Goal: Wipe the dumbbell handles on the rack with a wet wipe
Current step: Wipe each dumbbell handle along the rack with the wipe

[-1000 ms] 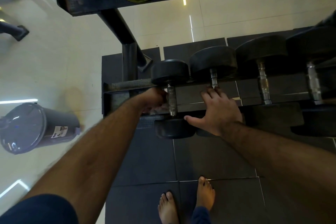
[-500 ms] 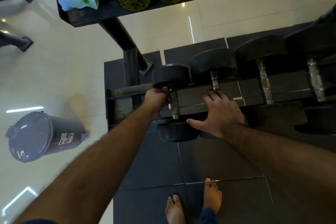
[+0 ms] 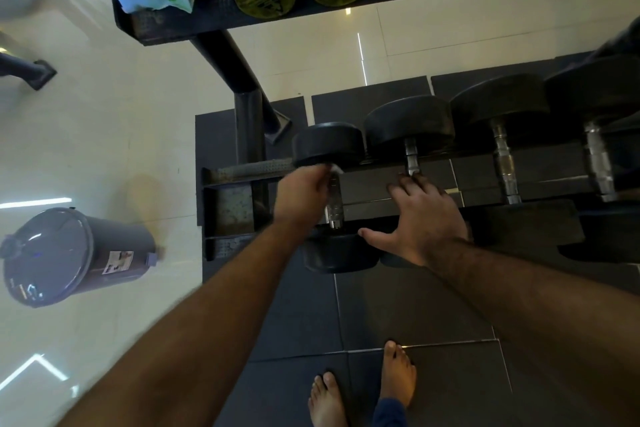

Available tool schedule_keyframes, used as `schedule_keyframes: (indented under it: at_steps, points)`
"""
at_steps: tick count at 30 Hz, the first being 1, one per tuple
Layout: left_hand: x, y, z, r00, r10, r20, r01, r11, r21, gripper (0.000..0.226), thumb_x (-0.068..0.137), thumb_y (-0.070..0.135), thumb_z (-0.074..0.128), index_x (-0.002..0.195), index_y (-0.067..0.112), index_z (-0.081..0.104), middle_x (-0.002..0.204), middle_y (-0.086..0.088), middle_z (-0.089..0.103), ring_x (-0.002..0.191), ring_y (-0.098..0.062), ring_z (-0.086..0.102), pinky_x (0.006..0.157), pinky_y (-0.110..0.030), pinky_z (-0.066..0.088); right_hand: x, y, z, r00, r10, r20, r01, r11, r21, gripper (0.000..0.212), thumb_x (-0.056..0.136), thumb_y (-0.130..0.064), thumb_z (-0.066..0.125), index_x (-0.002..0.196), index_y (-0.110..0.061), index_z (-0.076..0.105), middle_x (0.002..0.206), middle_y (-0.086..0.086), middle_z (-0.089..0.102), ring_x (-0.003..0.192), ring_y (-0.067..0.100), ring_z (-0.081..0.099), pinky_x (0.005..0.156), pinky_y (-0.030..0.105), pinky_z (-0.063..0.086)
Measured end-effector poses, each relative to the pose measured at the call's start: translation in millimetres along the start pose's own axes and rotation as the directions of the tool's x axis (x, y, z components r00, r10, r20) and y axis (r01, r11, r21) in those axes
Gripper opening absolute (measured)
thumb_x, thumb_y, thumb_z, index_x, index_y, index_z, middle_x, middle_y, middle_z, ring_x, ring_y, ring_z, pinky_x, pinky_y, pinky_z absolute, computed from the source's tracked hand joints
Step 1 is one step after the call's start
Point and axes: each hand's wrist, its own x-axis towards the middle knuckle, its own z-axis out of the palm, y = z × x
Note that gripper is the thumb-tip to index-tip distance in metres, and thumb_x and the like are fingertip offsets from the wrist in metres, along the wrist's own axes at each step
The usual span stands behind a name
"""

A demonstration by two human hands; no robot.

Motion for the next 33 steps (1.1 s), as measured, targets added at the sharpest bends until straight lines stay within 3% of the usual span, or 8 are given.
schedule_keyframes:
  at_steps: [3, 7, 12, 16, 20, 24, 26, 33]
  points:
    - [-2.7, 14.8, 9.4, 0.962, 0.209, 0.173, -0.238, 0.956, 0.168, 0.024, 0.092, 0.013, 0.067, 0.114, 0.018, 0.077, 0.108, -0.006, 0.067, 0.098, -0.029, 0.065, 0.085, -0.04, 0.054, 0.5, 0.0, 0.3, 1.0, 0.005, -0.001, -0.005, 1.0, -0.011, 0.118, 0.069, -0.104, 0.036, 0.158, -0.026, 0.047, 0.169, 0.001, 0.04, 0.158, 0.027, 0.03, 0.12, 0.049, 0.037]
    - [-0.8, 21.8, -5.5, 0.731, 0.108, 0.674, -0.296, 0.94, 0.171, 0.02, 0.095, 0.025, 0.066, 0.109, 0.025, 0.08, 0.109, 0.0, 0.071, 0.097, -0.02, 0.067, 0.089, -0.038, 0.058, 0.4, 0.2, 0.0, 1.0, 0.003, -0.002, -0.003, 1.0, -0.009, 0.118, 0.069, -0.104, 0.036, 0.156, -0.026, 0.048, 0.167, 0.001, 0.042, 0.157, 0.027, 0.031, 0.119, 0.049, 0.038]
    - [17.2, 23.8, -6.8, 0.947, 0.24, 0.216, -0.3, 0.901, 0.314, 0.023, 0.096, 0.011, 0.066, 0.115, 0.016, 0.076, 0.109, -0.005, 0.065, 0.094, -0.024, 0.065, 0.084, -0.038, 0.057, -0.8, -0.8, -0.7, 1.0, 0.008, 0.001, -0.008, 1.0, -0.005, 0.117, 0.071, -0.103, 0.039, 0.159, -0.027, 0.045, 0.171, 0.001, 0.037, 0.159, 0.027, 0.027, 0.12, 0.049, 0.035]
    - [15.7, 23.4, -2.9, 0.85, 0.198, 0.489, -0.38, 0.872, 0.307, 0.025, 0.095, 0.009, 0.063, 0.116, 0.017, 0.076, 0.117, -0.004, 0.064, 0.106, -0.024, 0.064, 0.093, -0.036, 0.056, 0.6, 1.1, 1.2, 1.0, 0.001, 0.002, -0.001, 1.0, 0.002, 0.118, 0.07, -0.104, 0.038, 0.159, -0.026, 0.044, 0.171, 0.001, 0.037, 0.159, 0.027, 0.028, 0.121, 0.05, 0.035]
    - [7.3, 18.8, -32.8, 0.636, 0.038, 0.77, -0.126, 0.99, 0.055, 0.009, 0.095, 0.023, 0.072, 0.097, 0.024, 0.081, 0.092, 0.01, 0.073, 0.085, -0.005, 0.068, 0.083, -0.029, 0.06, 1.4, 3.1, 5.1, 1.0, -0.001, 0.0, 0.001, 1.0, 0.002, 0.122, 0.068, -0.106, 0.035, 0.159, -0.025, 0.044, 0.169, 0.002, 0.039, 0.158, 0.028, 0.03, 0.122, 0.051, 0.037]
    - [14.3, 13.5, -28.4, 0.95, 0.1, 0.296, -0.13, 0.988, 0.084, 0.021, 0.102, 0.028, 0.063, 0.097, 0.016, 0.079, 0.094, 0.003, 0.064, 0.082, -0.013, 0.062, 0.08, -0.034, 0.056, 0.5, 3.3, 5.6, 0.999, -0.008, -0.033, 0.008, 1.0, 0.0, 0.131, 0.064, -0.112, 0.027, 0.159, -0.023, 0.045, 0.166, 0.001, 0.045, 0.154, 0.028, 0.037, 0.118, 0.049, 0.04]
    - [15.4, 20.7, -13.8, 0.972, 0.145, 0.187, -0.187, 0.955, 0.229, 0.02, 0.102, 0.023, 0.062, 0.101, 0.013, 0.079, 0.102, -0.007, 0.064, 0.089, -0.023, 0.064, 0.08, -0.037, 0.053, 1.0, 4.0, 7.5, 0.999, -0.008, -0.045, 0.008, 1.0, -0.001, 0.132, 0.062, -0.113, 0.025, 0.158, -0.024, 0.046, 0.164, 0.001, 0.046, 0.152, 0.028, 0.039, 0.117, 0.049, 0.041]
    - [0.8, 10.6, -14.7, 0.636, 0.045, 0.77, -0.364, 0.898, 0.248, 0.017, 0.093, 0.033, 0.065, 0.103, 0.034, 0.078, 0.108, 0.005, 0.071, 0.1, -0.02, 0.067, 0.09, -0.038, 0.057, 5.1, 9.6, 10.7, 0.998, -0.046, -0.031, 0.046, 0.999, 0.015, 0.132, 0.062, -0.114, 0.023, 0.157, -0.025, 0.046, 0.162, 0.0, 0.048, 0.153, 0.027, 0.036, 0.116, 0.05, 0.043]
